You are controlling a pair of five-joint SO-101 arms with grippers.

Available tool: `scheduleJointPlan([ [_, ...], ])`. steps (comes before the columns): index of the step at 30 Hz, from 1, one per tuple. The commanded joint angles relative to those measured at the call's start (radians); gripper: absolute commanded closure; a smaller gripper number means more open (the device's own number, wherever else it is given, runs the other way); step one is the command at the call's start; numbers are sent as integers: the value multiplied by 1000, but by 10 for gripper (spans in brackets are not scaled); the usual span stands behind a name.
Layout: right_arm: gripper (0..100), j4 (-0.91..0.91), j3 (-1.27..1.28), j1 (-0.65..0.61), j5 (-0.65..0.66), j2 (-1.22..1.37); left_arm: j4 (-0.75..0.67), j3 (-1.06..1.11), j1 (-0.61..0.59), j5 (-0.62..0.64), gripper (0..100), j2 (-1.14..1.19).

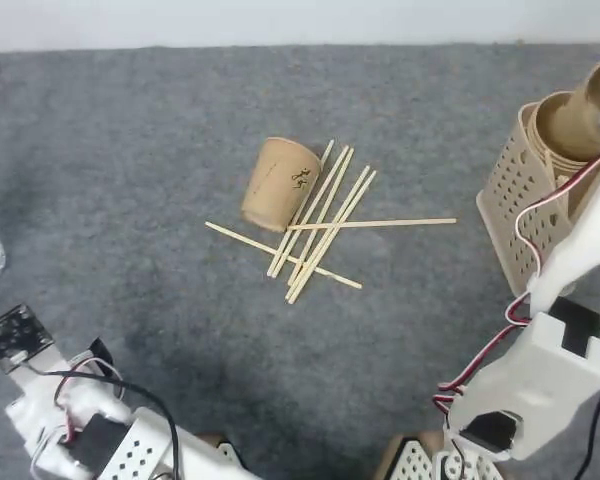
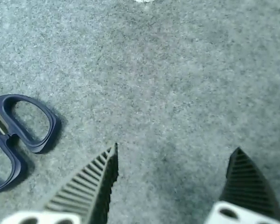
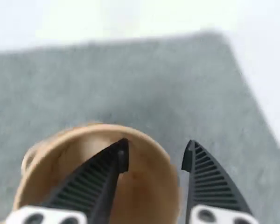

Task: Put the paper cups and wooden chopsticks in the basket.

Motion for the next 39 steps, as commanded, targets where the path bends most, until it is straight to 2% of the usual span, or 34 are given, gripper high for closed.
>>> scheduleJointPlan([
  [1, 801, -113, -5, -10, 11, 18, 3, -5, 2, 9, 650, -15],
  [24, 803, -122, 63, -54, 12, 252, 3, -5, 2, 9, 650, -15],
  [27, 804, -97, 32, -51, 12, 185, 3, -5, 2, 9, 650, -15],
  [34, 804, 84, -167, -58, 6, -42, -2, -10, 8, 11, 650, -17],
  [39, 804, 234, -222, -104, 5, -153, 2, -174, 121, -28, 649, -17],
])
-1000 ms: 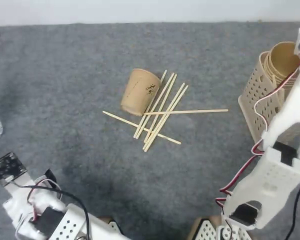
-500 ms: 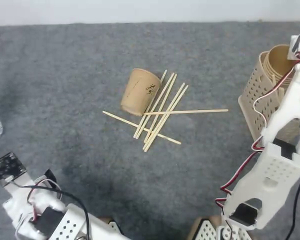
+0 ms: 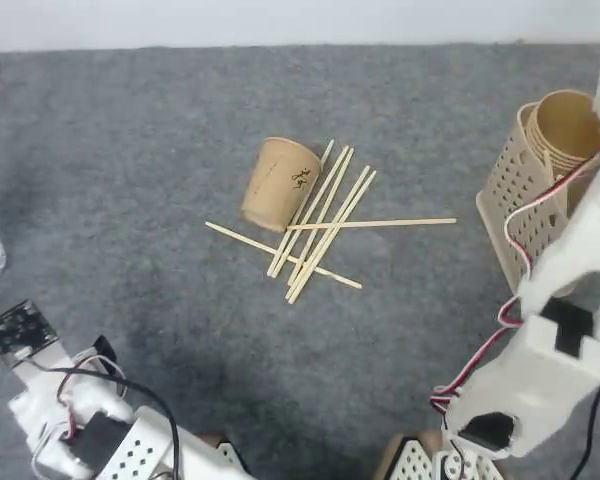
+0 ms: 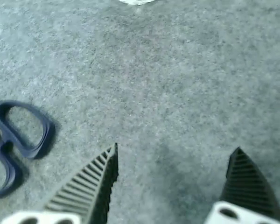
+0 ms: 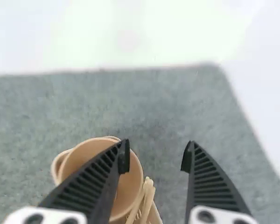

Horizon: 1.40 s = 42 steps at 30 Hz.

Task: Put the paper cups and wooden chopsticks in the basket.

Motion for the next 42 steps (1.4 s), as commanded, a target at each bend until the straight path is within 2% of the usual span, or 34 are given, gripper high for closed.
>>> scheduleJointPlan([
  [1, 804, 117, -55, -58, 3, -102, 2, -237, 124, -20, 650, -15],
  [6, 804, 139, 118, -130, -52, -183, 74, -522, 397, 114, 650, -9],
  [13, 805, 137, 491, -378, -95, -272, 84, -756, 715, 247, 651, 31],
  [16, 805, 137, 615, -492, -101, -291, 64, -849, 825, 282, 651, 198],
  [21, 816, 105, 798, -619, -176, -294, 74, -1115, 979, 305, 651, 632],
  [27, 886, 31, 991, -685, -184, -295, 68, -1451, 1043, 308, 651, 1105],
  [32, 997, -125, 1171, -656, -187, -295, 74, -1712, 1040, 311, 651, 1488],
  [40, 991, -387, 1491, -595, -247, -294, 74, -2066, 1088, 313, 652, 2019],
  [42, 991, -461, 1554, -591, -252, -294, 74, -2144, 1103, 313, 680, 2133],
])
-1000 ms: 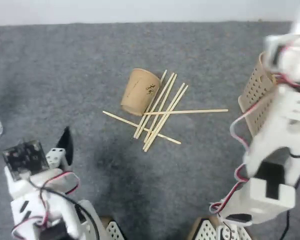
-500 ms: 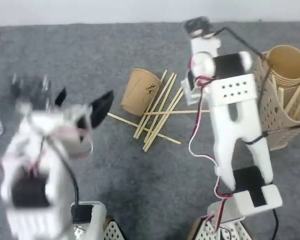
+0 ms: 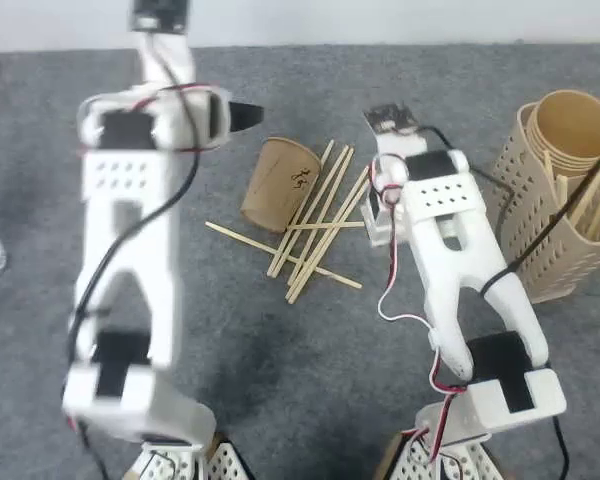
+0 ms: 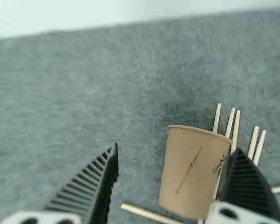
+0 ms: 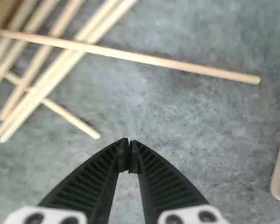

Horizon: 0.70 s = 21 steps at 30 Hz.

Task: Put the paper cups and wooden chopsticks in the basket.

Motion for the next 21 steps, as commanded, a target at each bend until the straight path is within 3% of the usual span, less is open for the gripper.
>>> scheduleJointPlan([
  [1, 991, -137, 87, 12, -17, -48, -21, -219, 40, 12, 703, 250],
  [10, 991, -467, 293, -15, -9, -48, 41, -630, 115, 6, 991, 585],
  [17, 991, -478, 296, -10, -9, -42, 41, -967, 118, 8, 988, 796],
  [21, 991, -481, 296, -10, -9, -42, 127, -1064, 118, -8, 985, 902],
])
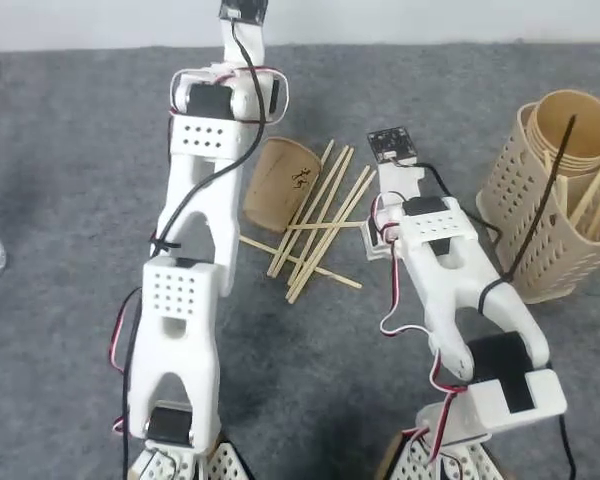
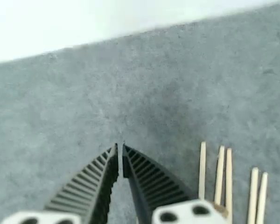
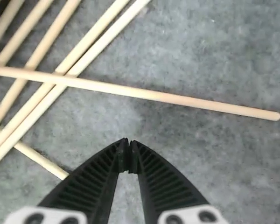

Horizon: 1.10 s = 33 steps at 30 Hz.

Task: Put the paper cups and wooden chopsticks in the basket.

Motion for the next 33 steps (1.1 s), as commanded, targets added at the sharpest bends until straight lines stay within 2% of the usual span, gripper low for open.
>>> scheduleJointPlan([
  [1, 991, -15, -2, -4, -3, -42, 87, -150, 8, -40, 985, 74],
  [7, 991, -15, -2, 2, -2, -44, 92, -226, 21, -129, 987, 155],
  [14, 991, -16, -5, 1, 52, -44, 150, -228, 37, -133, 988, 180],
  [21, 991, -30, -5, 2, 60, -42, 321, -228, 35, -186, 988, 181],
  [26, 991, -28, -5, 2, 61, -44, 493, -228, 34, -301, 988, 181],
  [30, 991, -28, -3, 22, 61, -47, 493, -151, -51, -330, 988, 147],
  [33, 991, -30, -5, 33, 61, -47, 493, -31, -103, -411, 988, 80],
])
